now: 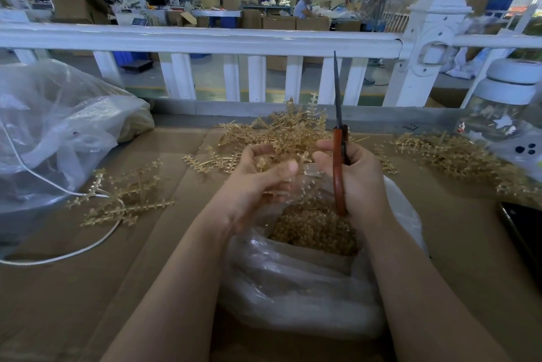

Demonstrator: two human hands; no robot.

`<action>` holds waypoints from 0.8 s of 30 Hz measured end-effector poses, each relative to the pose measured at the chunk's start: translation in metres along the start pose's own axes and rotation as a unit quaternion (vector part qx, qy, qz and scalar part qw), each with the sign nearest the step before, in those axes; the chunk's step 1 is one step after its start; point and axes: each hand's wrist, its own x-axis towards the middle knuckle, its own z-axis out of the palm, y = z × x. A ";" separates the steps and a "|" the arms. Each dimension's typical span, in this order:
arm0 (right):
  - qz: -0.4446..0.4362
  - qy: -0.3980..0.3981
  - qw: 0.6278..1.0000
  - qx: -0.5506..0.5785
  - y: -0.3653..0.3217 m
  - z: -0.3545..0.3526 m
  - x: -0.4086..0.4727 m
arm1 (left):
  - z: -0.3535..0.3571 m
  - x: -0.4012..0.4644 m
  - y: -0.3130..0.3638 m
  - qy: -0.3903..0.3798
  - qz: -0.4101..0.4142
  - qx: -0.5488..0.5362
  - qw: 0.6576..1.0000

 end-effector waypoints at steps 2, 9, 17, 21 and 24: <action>-0.003 0.003 1.000 0.006 0.000 0.001 0.000 | -0.002 0.001 -0.003 -0.005 -0.016 0.058 0.998; -0.039 0.013 0.999 0.014 -0.003 0.002 -0.002 | 0.002 0.002 0.000 0.041 0.080 -0.031 0.995; 0.002 -0.067 0.997 -0.035 0.001 0.006 -0.002 | 0.005 0.004 0.001 0.066 0.106 -0.142 0.982; -0.009 -0.072 0.996 -0.048 0.001 0.007 -0.003 | 0.007 0.002 -0.002 0.061 0.084 -0.121 0.987; -0.021 -0.066 0.997 -0.040 0.000 0.006 -0.004 | 0.007 0.001 -0.003 0.025 0.054 -0.068 0.996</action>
